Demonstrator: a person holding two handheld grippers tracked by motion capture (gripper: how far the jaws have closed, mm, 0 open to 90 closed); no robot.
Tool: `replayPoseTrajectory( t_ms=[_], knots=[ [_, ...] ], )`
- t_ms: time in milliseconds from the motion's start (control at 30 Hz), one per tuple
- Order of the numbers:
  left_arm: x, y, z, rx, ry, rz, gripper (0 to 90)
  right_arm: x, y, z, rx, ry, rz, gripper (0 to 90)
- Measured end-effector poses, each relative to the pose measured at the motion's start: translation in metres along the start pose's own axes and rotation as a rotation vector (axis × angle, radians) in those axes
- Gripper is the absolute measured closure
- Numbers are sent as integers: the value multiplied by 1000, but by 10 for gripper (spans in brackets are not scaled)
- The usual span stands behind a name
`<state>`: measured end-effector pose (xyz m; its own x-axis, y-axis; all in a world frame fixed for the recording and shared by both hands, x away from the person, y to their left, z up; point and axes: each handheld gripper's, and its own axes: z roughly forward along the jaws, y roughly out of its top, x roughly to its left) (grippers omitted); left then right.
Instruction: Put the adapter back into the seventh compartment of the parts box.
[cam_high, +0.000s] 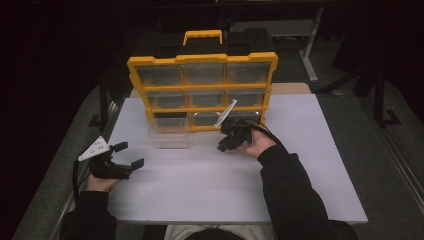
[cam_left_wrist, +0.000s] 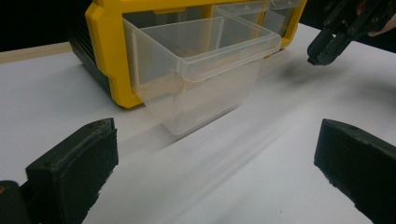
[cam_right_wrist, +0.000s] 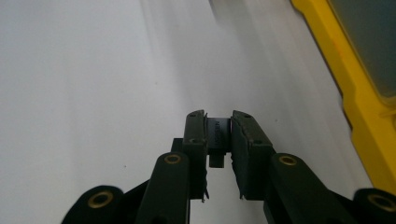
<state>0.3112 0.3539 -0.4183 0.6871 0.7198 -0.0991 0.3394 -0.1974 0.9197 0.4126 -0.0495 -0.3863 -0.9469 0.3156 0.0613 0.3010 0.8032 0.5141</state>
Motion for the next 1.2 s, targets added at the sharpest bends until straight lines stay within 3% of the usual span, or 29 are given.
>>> replayPoseTrajectory(
  t_ms=[500, 1200],
  knots=[
    [0, 0, 0, -1, -2, -1, 0, 2, 18, -19, -44, -14, -22, 751],
    [0, 0, 0, 0, -3, 0, 0, 3, 37, -41, -58, -29, -56, 750]
  ],
)
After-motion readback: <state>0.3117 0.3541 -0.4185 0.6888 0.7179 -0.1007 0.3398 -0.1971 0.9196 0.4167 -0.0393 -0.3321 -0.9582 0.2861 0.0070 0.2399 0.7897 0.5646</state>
